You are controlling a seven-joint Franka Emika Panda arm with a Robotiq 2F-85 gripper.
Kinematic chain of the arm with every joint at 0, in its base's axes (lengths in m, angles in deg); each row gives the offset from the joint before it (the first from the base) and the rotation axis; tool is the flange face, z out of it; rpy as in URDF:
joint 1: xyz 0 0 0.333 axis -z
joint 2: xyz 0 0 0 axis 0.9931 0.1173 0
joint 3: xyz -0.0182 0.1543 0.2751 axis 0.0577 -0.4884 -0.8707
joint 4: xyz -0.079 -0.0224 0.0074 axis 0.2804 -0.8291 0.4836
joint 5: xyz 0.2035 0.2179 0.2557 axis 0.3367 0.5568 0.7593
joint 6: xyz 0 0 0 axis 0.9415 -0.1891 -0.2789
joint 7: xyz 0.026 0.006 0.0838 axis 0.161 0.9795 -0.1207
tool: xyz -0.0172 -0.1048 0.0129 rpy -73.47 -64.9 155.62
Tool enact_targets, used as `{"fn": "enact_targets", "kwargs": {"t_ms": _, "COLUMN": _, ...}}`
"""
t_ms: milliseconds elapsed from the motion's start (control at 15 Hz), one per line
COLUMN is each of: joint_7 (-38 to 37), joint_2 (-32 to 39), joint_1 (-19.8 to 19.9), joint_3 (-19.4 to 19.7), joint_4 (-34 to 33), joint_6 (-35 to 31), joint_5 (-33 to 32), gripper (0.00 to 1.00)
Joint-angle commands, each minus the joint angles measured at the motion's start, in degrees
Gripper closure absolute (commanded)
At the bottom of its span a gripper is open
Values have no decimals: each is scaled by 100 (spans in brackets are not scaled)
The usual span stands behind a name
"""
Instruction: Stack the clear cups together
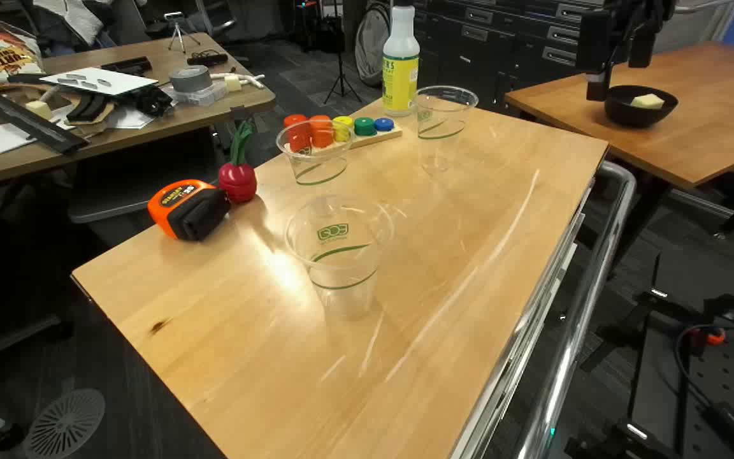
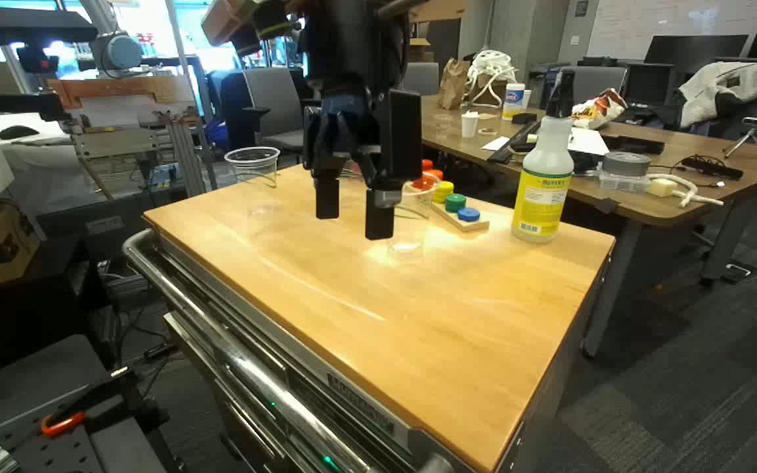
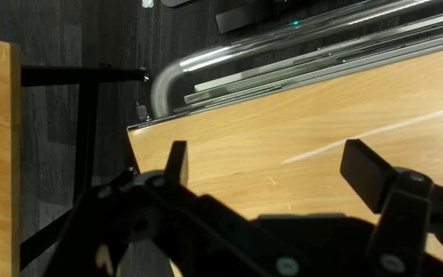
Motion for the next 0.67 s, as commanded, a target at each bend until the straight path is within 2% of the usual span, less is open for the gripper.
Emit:
{"fn": "enact_targets", "kwargs": {"t_ms": 0, "joint_7": -21, "joint_2": 0, "joint_1": -119, "joint_3": 114, "joint_4": -28, "joint_6": 14, "joint_5": -25, "gripper": 0}}
{"fn": "enact_targets", "kwargs": {"t_ms": 600, "joint_7": 20, "joint_2": 155, "joint_1": -230, "joint_3": 107, "joint_4": -395, "joint_6": 23, "joint_5": 236, "gripper": 0}}
